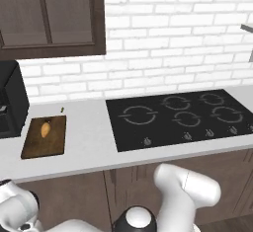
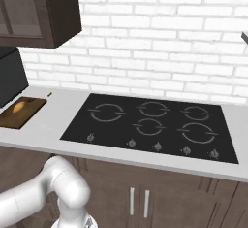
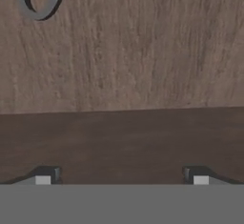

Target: Place the appropriate cutting tool for cutting the potato skin on the cutting board.

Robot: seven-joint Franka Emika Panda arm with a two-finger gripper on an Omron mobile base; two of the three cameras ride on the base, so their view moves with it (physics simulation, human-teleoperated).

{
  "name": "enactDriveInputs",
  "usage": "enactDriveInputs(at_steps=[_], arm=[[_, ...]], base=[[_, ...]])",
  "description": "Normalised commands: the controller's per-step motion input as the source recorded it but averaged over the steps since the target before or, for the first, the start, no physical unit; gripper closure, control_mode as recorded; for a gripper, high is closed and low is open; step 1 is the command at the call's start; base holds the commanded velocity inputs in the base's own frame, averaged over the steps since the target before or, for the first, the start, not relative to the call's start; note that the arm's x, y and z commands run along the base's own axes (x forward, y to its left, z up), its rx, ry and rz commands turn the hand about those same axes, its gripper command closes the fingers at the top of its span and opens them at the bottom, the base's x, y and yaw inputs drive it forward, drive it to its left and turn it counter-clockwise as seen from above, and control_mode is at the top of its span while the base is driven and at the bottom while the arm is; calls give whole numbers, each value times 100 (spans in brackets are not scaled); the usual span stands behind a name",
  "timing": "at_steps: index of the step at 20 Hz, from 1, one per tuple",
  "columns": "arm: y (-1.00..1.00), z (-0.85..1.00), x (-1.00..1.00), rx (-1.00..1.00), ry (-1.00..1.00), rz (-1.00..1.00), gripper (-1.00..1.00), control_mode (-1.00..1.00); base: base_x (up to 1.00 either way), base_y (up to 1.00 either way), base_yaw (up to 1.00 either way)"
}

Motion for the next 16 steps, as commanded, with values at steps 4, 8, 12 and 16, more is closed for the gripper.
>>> enactDriveInputs(at_steps=[4,8,12,16], arm=[[0,33,31,6,-14,-4,-100,-100],[0,26,56,6,-17,-3,-100,-100],[13,6,33,1,-20,-3,-100,-100],[2,0,25,0,-22,-5,-100,-100]], base=[[0,0,0],[0,0,0],[0,0,0],[0,0,0]])
